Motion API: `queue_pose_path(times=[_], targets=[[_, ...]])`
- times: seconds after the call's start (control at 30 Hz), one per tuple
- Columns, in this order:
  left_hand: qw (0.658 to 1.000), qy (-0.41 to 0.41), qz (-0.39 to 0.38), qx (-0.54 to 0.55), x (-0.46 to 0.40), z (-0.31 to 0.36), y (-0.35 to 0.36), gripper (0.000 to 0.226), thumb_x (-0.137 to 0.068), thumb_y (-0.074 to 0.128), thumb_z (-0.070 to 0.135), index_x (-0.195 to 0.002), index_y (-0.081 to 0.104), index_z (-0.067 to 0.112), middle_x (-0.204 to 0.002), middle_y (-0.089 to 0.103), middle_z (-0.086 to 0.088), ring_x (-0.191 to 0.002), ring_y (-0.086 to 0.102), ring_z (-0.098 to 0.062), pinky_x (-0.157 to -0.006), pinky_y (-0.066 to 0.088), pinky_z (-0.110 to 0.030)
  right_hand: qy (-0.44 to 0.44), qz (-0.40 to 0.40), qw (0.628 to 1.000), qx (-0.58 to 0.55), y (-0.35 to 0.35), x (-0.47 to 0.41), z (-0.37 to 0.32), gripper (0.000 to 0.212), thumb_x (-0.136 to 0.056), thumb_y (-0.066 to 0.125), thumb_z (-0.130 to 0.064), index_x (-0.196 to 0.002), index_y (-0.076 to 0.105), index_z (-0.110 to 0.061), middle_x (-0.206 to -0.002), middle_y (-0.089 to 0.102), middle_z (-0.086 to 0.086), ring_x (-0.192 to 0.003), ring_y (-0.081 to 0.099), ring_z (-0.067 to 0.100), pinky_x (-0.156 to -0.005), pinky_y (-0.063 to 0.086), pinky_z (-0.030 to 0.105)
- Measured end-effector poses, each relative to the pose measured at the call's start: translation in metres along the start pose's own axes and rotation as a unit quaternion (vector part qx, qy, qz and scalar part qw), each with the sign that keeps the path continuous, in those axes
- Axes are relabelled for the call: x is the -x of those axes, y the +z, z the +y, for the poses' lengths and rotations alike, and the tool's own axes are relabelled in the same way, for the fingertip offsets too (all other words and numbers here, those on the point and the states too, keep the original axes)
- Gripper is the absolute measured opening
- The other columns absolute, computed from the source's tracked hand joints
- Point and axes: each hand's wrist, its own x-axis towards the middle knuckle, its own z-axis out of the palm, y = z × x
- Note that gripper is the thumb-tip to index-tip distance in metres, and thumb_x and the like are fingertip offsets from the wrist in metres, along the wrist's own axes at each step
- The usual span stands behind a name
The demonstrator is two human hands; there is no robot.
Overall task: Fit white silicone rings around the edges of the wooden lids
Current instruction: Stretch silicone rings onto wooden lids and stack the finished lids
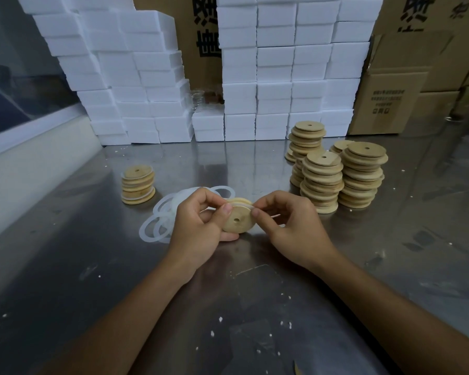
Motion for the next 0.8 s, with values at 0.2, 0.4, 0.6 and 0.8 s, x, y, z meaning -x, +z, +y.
queue_pose_path(times=[0.2, 0.4, 0.6, 0.8], targets=[[0.984, 0.121, -0.010, -0.134, 0.0008, -0.0010, -0.0036, 0.020, -0.090, 0.067, 0.010, -0.081, 0.057, 0.025, -0.085, 0.064, 0.007, -0.078, 0.069, -0.019, -0.044, 0.056, -0.037, -0.081, -0.002, 0.993, 0.083, 0.0005, 0.0034, -0.0056, 0.006, -0.092, 0.065, -0.017, -0.097, 0.068, -0.014, -0.086, 0.069, -0.011, -0.082, 0.066, 0.007, -0.069, 0.056, 0.027], [0.957, 0.201, -0.031, -0.206, 0.0027, 0.0002, -0.0045, 0.016, -0.087, 0.067, 0.015, -0.083, 0.060, 0.028, -0.085, 0.062, 0.012, -0.088, 0.064, -0.016, -0.063, 0.058, -0.047, -0.098, -0.026, 0.989, 0.107, 0.0032, 0.0045, -0.0089, 0.010, -0.093, 0.064, -0.021, -0.099, 0.068, -0.015, -0.091, 0.070, -0.009, -0.086, 0.065, 0.007, -0.074, 0.056, 0.033], [0.958, 0.200, -0.041, -0.202, 0.0020, 0.0019, -0.0042, 0.018, -0.086, 0.067, 0.013, -0.081, 0.058, 0.028, -0.082, 0.060, 0.013, -0.083, 0.063, -0.018, -0.062, 0.057, -0.049, -0.081, 0.003, 0.995, 0.061, 0.0027, 0.0050, -0.0098, 0.006, -0.088, 0.071, -0.013, -0.092, 0.072, -0.009, -0.082, 0.071, -0.008, -0.076, 0.067, 0.006, -0.071, 0.057, 0.029], [0.958, 0.194, -0.034, -0.207, 0.0034, 0.0020, -0.0031, 0.025, -0.086, 0.069, 0.009, -0.079, 0.057, 0.029, -0.079, 0.060, 0.015, -0.083, 0.063, -0.016, -0.065, 0.058, -0.049, -0.059, -0.023, 0.997, 0.043, 0.0012, 0.0043, -0.0094, 0.007, -0.087, 0.071, -0.016, -0.092, 0.073, -0.011, -0.084, 0.072, -0.010, -0.079, 0.068, 0.004, -0.073, 0.058, 0.026]])
